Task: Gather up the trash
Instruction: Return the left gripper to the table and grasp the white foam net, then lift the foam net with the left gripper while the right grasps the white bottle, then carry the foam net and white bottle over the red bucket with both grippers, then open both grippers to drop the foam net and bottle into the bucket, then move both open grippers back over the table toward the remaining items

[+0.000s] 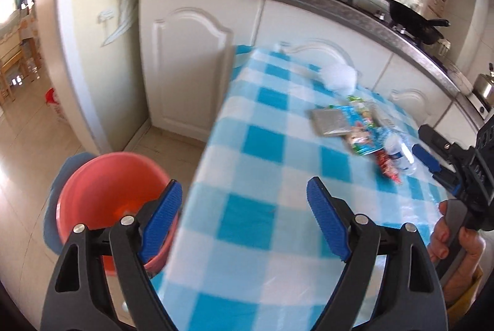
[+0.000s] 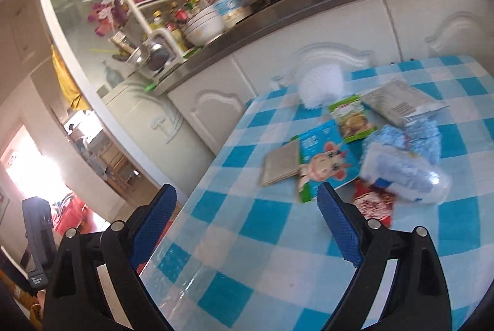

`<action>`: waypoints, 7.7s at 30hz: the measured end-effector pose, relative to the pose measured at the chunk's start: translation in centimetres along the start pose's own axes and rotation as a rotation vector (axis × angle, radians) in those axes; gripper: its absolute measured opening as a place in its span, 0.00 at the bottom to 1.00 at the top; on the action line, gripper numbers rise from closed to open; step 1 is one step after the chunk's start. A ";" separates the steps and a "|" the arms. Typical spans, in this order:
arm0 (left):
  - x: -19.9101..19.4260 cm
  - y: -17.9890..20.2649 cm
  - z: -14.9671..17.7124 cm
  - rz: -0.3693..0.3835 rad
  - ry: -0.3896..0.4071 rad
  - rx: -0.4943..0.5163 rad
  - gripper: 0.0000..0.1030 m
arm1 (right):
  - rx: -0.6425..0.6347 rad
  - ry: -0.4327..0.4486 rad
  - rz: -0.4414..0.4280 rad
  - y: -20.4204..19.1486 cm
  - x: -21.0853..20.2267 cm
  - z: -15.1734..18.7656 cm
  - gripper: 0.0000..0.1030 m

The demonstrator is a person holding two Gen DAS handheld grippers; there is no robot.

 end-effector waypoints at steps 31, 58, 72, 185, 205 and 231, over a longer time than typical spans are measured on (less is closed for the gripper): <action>30.6 21.9 -19.9 -0.100 -0.212 0.155 0.78 | 0.149 0.038 0.075 14.3 -3.0 -2.7 0.89; 21.6 18.5 -14.4 0.051 -0.117 0.177 0.31 | 0.019 -0.137 0.083 11.8 0.6 -0.1 0.89; 12.6 14.3 -8.1 0.192 -0.124 0.118 0.31 | -0.040 -0.145 0.109 10.7 0.5 0.4 0.89; 1.9 -19.2 6.1 -0.524 0.007 -0.076 0.88 | -0.492 -0.487 -0.106 -21.0 13.4 11.9 0.82; 0.9 -9.8 2.2 -0.431 0.079 0.055 0.90 | -0.341 -0.338 -0.024 -14.0 6.6 7.3 0.85; 4.4 4.9 2.9 -0.165 0.015 0.244 0.91 | -0.083 -0.134 0.238 3.8 -3.2 2.5 0.85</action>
Point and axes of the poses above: each gripper's, at about its wrist camera, not at the fingertips, and x roughly the way its jaws point, y to its right, z to its underside, the point moved 5 cm from there along x, roughly the way its jaws point, and after that the axes turned 2 degrees about -y, right-handed, at the moved point
